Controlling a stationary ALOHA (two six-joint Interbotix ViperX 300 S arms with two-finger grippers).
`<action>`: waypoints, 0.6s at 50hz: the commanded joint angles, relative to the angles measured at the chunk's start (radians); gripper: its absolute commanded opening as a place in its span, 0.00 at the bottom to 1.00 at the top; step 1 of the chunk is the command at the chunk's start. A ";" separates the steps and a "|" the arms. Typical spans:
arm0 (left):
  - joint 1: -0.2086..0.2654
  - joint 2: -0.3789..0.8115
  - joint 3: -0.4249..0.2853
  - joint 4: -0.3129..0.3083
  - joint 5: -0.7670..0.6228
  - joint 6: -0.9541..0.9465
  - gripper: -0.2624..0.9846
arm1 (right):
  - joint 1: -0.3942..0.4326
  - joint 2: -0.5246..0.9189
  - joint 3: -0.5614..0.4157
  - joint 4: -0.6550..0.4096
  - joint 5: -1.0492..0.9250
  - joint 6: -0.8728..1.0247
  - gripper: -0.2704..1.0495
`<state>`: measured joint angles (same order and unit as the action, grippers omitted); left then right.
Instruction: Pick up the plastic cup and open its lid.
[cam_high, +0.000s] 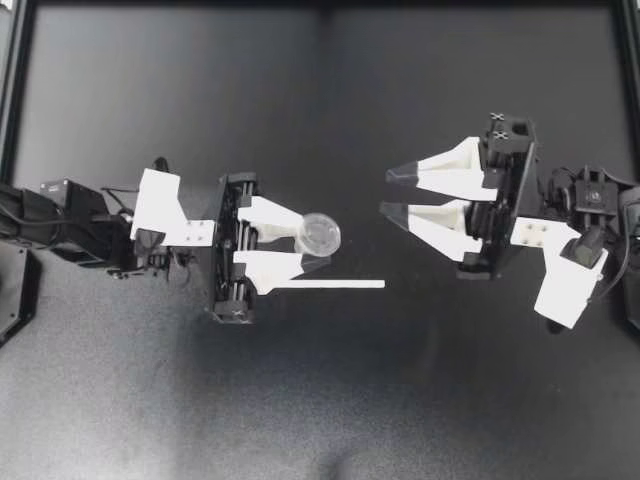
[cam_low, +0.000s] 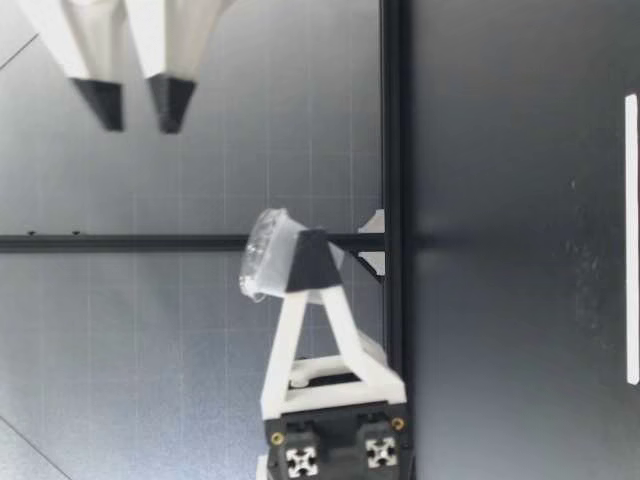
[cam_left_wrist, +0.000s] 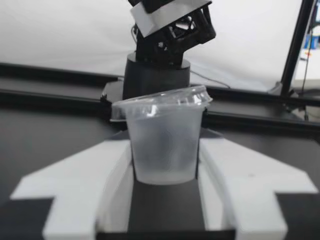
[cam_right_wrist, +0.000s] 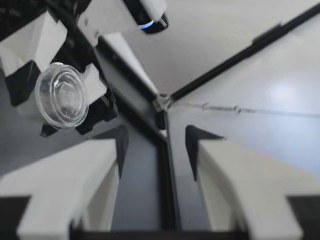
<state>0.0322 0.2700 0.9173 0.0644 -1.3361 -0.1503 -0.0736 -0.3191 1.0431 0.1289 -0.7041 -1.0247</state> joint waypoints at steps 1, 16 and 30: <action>0.000 -0.037 -0.014 0.002 0.032 0.000 0.34 | 0.000 0.003 -0.006 0.020 -0.008 0.009 0.61; 0.000 -0.087 -0.008 0.003 0.101 0.032 0.34 | 0.029 0.003 0.000 0.021 -0.002 0.258 0.60; 0.000 -0.098 -0.005 0.005 0.101 0.052 0.34 | 0.038 0.012 -0.006 0.017 0.011 0.637 0.60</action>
<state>0.0307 0.1994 0.9219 0.0675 -1.2303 -0.1028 -0.0399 -0.3037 1.0523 0.1488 -0.6918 -0.4663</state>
